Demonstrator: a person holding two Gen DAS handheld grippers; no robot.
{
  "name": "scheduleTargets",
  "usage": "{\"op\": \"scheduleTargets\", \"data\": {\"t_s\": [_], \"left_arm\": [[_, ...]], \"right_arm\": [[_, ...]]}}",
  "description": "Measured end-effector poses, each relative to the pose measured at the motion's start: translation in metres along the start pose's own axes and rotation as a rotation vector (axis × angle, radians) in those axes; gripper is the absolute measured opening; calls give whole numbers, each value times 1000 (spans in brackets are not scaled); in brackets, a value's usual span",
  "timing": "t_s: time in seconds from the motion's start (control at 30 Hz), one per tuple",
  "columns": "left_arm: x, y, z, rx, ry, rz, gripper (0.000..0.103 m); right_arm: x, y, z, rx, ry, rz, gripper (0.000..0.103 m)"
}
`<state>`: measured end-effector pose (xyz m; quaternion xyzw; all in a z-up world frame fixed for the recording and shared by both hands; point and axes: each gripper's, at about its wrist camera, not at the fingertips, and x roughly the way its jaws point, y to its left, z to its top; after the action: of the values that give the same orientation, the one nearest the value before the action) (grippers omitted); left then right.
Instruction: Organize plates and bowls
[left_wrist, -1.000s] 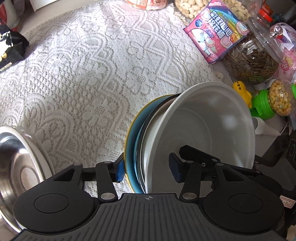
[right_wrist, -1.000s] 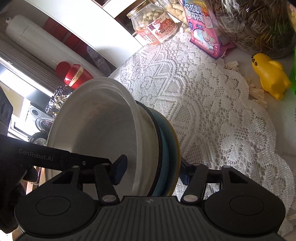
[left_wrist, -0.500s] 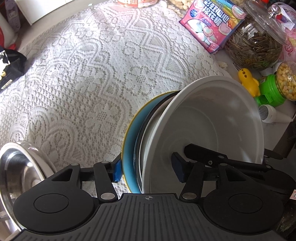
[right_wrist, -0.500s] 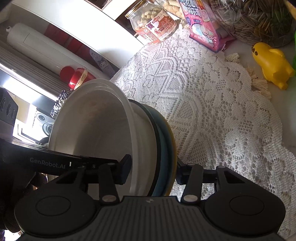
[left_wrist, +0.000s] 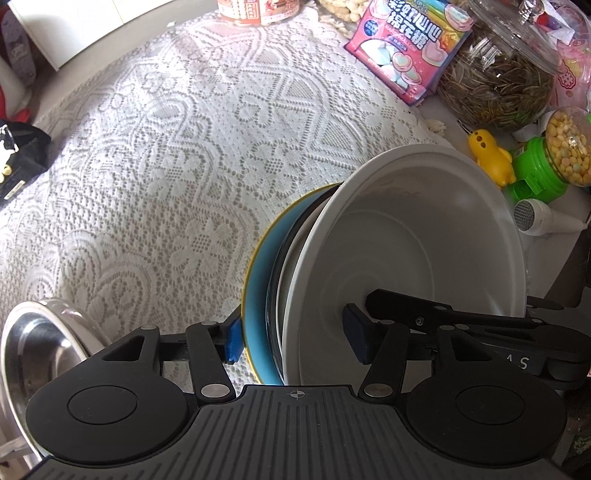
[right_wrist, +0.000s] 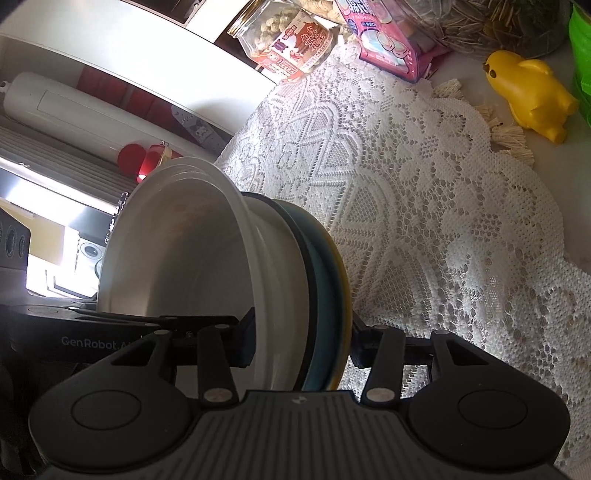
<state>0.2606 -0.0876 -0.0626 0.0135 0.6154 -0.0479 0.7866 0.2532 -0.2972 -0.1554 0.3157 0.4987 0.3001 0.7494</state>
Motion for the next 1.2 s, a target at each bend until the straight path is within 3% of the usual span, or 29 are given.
{"op": "scheduleTargets", "data": {"t_s": [0.6,0.73,1.2], "left_arm": [[2,1,0,1,3,-19,60],[2,5,-1,-21,8,-40,57],[-2,6,-10,-18,-12,-52,55]], "right_arm": [[3,6,2,-32,9,-22,48],[1,13,-5,-103,-10,-41,49],[1,21,-3,-76,8,-71,50]]}}
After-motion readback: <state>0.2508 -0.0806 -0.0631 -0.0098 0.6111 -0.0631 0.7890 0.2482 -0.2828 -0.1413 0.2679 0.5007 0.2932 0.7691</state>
